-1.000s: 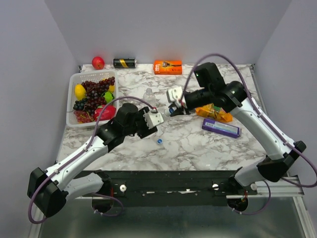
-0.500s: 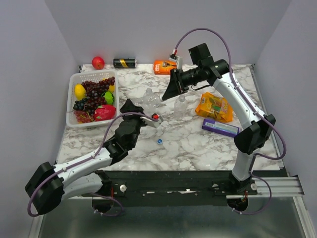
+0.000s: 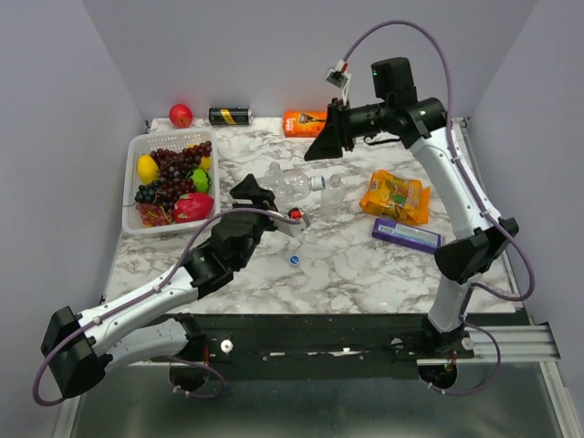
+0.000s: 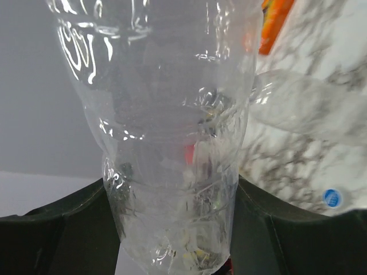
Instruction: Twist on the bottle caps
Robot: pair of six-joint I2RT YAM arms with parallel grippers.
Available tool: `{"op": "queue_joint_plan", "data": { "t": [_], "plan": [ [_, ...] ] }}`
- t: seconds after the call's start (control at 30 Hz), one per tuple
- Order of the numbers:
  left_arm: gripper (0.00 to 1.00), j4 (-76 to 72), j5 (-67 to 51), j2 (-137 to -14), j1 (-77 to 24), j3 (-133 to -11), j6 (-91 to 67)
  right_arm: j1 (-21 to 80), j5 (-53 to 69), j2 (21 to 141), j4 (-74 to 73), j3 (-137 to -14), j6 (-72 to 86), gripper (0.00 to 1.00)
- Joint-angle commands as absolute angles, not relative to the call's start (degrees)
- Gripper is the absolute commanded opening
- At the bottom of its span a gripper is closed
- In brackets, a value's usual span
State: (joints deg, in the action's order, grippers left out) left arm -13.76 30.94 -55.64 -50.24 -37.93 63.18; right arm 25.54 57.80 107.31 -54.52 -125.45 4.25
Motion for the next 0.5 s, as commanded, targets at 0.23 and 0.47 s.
{"op": "queue_joint_plan", "data": {
  "t": [0.23,0.47],
  "plan": [
    [0.0,26.11,-16.3,-51.95,-42.02,-46.76,23.82,28.29,58.28,75.94,-45.14,-93.96,-47.87,0.68],
    [0.0,21.01,-21.7,-53.61,-41.57,-47.55,21.89,32.51,57.39,76.2,-49.13,-93.25,-52.04,0.68]
  ]
}}
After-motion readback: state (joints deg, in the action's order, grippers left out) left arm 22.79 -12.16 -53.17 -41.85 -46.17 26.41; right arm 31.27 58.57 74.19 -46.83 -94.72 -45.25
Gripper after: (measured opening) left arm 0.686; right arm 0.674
